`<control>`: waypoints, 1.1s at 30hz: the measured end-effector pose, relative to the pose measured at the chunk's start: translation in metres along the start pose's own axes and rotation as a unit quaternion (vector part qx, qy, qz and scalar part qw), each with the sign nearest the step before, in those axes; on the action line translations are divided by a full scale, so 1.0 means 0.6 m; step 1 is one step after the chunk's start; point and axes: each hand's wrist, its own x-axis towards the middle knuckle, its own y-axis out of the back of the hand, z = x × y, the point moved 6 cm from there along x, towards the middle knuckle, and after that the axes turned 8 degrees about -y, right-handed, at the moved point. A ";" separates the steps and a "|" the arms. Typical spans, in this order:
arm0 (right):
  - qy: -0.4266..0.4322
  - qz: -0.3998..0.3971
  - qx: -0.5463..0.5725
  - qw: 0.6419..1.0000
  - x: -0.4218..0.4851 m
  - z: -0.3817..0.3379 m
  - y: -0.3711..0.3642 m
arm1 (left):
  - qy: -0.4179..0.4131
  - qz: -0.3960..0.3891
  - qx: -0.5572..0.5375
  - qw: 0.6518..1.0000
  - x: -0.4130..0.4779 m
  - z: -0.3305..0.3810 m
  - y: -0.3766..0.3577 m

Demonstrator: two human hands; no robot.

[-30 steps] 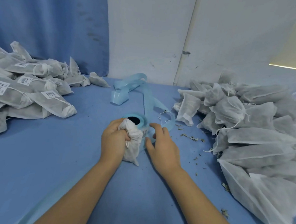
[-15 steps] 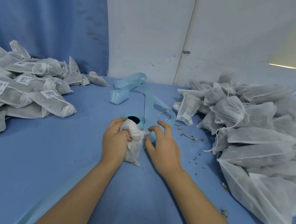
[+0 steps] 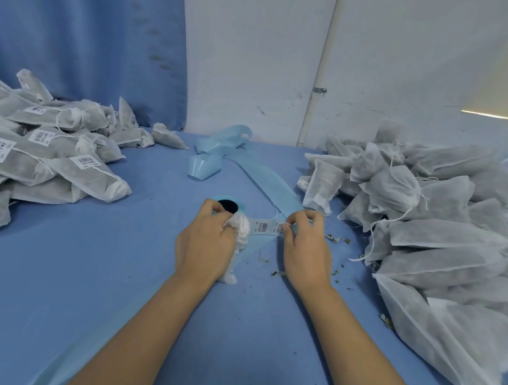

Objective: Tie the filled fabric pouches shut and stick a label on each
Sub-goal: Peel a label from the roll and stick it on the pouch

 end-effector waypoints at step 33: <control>-0.073 -0.105 0.387 0.913 -0.029 -0.010 -0.020 | 0.072 -0.147 -0.391 0.906 -0.025 0.041 -0.041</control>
